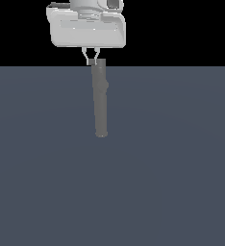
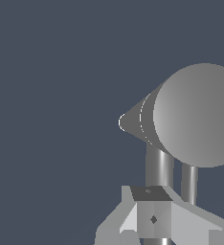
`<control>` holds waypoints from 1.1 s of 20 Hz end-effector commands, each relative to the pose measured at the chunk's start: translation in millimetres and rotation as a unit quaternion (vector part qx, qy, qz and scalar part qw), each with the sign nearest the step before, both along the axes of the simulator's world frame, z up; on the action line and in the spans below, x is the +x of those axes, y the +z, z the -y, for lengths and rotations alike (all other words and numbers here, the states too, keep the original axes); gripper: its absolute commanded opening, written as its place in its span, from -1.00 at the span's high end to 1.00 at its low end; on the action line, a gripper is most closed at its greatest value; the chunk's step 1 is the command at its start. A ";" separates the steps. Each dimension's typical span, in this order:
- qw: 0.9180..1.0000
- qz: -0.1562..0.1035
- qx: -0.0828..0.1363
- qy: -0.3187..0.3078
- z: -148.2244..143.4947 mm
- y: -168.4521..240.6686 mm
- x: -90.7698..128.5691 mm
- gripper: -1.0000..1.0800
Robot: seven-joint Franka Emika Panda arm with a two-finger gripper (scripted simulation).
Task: Turn on the faucet by rotating a designated handle.
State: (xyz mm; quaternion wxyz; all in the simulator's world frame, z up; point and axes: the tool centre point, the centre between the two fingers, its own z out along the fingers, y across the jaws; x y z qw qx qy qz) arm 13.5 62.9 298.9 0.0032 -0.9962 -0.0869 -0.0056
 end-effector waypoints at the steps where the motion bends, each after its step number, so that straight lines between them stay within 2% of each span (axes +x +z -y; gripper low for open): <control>1: 1.000 -0.001 -0.001 -0.002 6.8 0.1 2.4 1.00; 11: 1.000 -0.005 -0.004 -0.018 67.7 1.4 23.5 1.00; 12: 1.000 -0.005 -0.004 -0.018 67.7 1.4 23.5 1.00; 13: 1.000 -0.019 0.003 0.010 25.9 -0.5 7.8 1.00; 22: 1.000 -0.013 0.000 -0.003 47.6 0.0 37.7 1.00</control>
